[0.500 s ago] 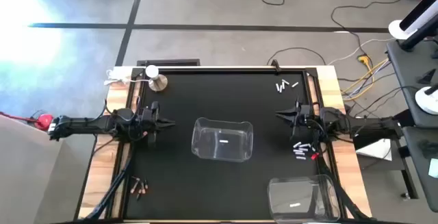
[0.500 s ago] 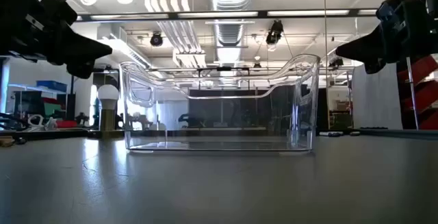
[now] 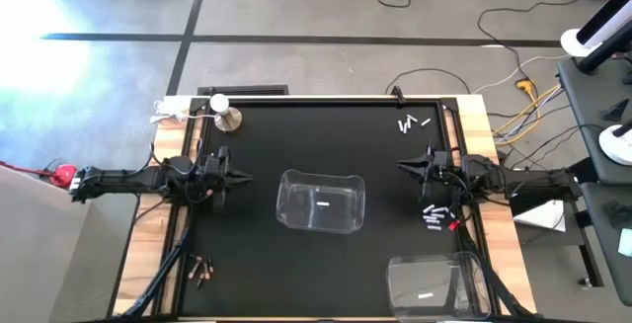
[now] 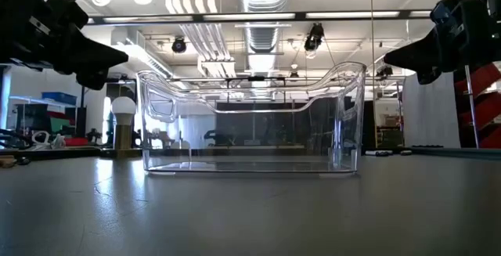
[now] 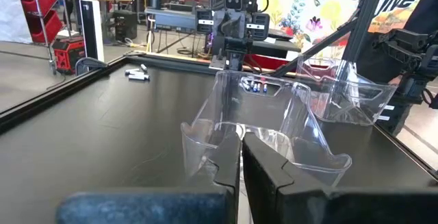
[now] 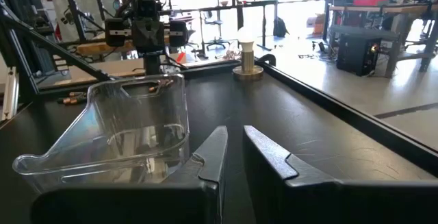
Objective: Sort batteries
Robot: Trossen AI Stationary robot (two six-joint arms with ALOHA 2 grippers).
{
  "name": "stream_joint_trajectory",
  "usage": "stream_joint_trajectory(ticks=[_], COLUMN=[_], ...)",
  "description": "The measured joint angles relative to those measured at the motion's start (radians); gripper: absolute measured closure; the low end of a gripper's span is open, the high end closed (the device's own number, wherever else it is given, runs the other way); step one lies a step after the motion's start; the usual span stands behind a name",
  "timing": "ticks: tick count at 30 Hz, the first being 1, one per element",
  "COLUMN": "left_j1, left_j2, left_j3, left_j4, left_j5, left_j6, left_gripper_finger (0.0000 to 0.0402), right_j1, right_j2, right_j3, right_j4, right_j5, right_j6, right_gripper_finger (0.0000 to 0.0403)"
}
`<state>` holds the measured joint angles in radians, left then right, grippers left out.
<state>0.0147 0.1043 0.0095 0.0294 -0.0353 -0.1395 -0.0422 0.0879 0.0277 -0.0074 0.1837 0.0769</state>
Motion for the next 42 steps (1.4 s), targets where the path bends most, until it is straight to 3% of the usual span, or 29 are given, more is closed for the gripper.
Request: stream_joint_trajectory(ticks=[42], left_j1=[0.0], left_j2=[0.0], left_j3=[0.0], left_j4=[0.0], left_j5=[0.0], left_j6=[0.0], left_gripper_finger=[0.0401], right_j1=[0.0], right_j2=[-0.001], right_j3=[-0.003], right_j4=[0.04], right_j5=[0.0], right_j6=[0.0], right_gripper_finger=[0.0364])
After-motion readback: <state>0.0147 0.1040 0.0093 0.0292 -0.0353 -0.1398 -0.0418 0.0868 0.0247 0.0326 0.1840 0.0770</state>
